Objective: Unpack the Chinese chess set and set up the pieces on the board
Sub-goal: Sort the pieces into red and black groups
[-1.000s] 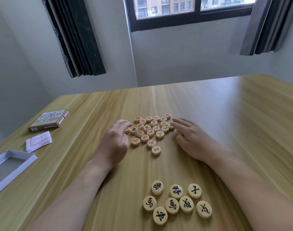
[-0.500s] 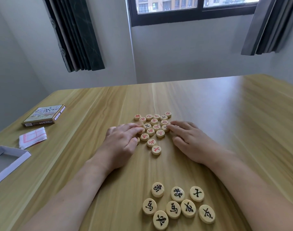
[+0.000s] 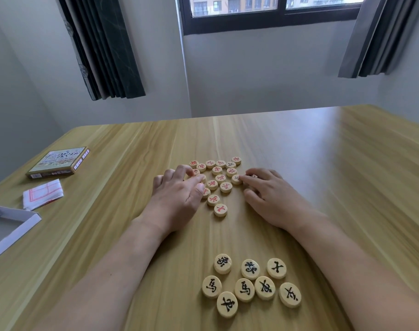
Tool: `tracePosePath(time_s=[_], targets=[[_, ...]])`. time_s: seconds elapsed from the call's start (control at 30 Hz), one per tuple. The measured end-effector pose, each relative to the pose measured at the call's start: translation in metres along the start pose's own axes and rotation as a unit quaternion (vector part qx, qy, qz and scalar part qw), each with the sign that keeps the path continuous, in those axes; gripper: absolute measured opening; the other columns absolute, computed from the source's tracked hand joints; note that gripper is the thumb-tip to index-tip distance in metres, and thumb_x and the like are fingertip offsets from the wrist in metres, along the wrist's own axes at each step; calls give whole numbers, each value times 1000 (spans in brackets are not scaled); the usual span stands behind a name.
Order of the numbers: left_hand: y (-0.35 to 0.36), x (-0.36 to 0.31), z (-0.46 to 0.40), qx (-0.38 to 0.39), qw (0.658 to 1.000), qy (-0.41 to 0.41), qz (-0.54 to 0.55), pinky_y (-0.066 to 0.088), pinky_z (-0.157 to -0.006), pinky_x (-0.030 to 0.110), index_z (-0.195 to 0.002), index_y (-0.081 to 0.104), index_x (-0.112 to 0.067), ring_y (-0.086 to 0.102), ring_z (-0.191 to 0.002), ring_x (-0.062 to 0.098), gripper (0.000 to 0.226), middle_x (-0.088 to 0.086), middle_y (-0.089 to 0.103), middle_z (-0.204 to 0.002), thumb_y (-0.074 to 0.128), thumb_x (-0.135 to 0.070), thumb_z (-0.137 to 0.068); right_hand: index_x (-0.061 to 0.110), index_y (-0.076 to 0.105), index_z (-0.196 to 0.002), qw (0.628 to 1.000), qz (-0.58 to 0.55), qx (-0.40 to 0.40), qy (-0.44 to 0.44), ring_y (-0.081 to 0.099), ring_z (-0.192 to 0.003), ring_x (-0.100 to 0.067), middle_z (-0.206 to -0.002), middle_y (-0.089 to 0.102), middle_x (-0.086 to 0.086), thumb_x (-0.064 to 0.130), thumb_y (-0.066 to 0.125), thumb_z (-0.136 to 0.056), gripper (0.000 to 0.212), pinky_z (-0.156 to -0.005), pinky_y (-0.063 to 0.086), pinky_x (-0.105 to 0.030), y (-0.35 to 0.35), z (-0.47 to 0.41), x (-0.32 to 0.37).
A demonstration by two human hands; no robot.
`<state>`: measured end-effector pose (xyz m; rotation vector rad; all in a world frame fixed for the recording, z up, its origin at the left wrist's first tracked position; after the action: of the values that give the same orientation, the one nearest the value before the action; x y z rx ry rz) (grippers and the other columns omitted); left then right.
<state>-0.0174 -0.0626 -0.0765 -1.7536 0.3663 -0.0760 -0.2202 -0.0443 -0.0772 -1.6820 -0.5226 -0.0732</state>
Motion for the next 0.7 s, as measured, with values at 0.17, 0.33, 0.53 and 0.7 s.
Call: tracePosePath(time_s=[0.17,0.33,0.53,0.7], targets=[[-5,4,18,-21,1000,-21,0,15,-100,30,-143,49,-31,32,-122,17,85,-10,41,-135,-2,-56,-80,30,47,-141,998,-36,-20,46,25,-138,-10,-148,37,10,34,31,-100,44,-112,18,-24,-4,10,-6],[-8,10,40,-4,997,-83,-11,17,-105,33,-149,41,-29,27,-128,19,72,-6,37,-144,10,-45,-86,27,40,-146,998,-13,-4,53,19,-142,-11,-153,30,7,37,29,-101,47,-116,15,-26,-5,30,-3],[-14,12,75,-1,992,-127,-4,20,-108,37,-151,38,-25,26,-129,21,55,-4,35,-144,23,-35,-98,24,37,-147,998,-15,4,57,16,-143,-11,-154,28,6,37,28,-102,48,-115,11,-24,-9,69,5],[-26,3,115,-64,988,-129,59,24,-106,34,-135,57,-20,33,-123,23,57,2,47,-132,26,-34,-89,29,54,-136,994,-110,18,9,31,-135,-3,-145,41,14,33,32,-103,40,-110,20,-19,-16,106,20]])
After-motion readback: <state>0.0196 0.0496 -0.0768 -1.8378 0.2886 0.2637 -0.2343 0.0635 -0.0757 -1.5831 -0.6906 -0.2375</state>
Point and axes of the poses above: each hand's wrist, its own z-axis away from the middle knuckle, its own y-axis out of the palm, x = y × z, the point moved 6 cm from there along -z, towards the middle knuckle
